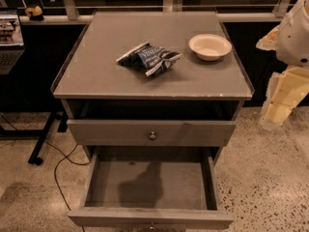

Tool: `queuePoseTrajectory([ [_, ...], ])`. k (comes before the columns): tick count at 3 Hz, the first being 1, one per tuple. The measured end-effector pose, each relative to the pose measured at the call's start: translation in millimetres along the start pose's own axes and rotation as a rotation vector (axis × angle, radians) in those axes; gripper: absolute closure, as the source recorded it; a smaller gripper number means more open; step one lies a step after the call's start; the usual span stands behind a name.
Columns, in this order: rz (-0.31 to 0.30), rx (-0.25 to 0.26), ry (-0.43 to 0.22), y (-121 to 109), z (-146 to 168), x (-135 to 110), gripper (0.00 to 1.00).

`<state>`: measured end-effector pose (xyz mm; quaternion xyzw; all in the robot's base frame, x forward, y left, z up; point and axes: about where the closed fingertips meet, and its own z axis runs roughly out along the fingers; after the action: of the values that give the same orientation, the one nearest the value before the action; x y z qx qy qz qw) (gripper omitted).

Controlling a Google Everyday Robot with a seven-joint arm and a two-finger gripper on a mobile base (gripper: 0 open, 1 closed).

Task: Place blue chip bag into middle drawer

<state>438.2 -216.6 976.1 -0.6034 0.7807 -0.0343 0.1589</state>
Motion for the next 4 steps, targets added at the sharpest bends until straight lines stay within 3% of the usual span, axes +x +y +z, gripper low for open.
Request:
queuePoseTrajectory([
  [1,-0.003,0.007,-0.005,-2,0,-2,0.00],
  [2,-0.009,0.020,-0.039,-26,8,-23,0.00],
  [4,0.048,-0.034,-0.080,-97,38,-78,0.00],
])
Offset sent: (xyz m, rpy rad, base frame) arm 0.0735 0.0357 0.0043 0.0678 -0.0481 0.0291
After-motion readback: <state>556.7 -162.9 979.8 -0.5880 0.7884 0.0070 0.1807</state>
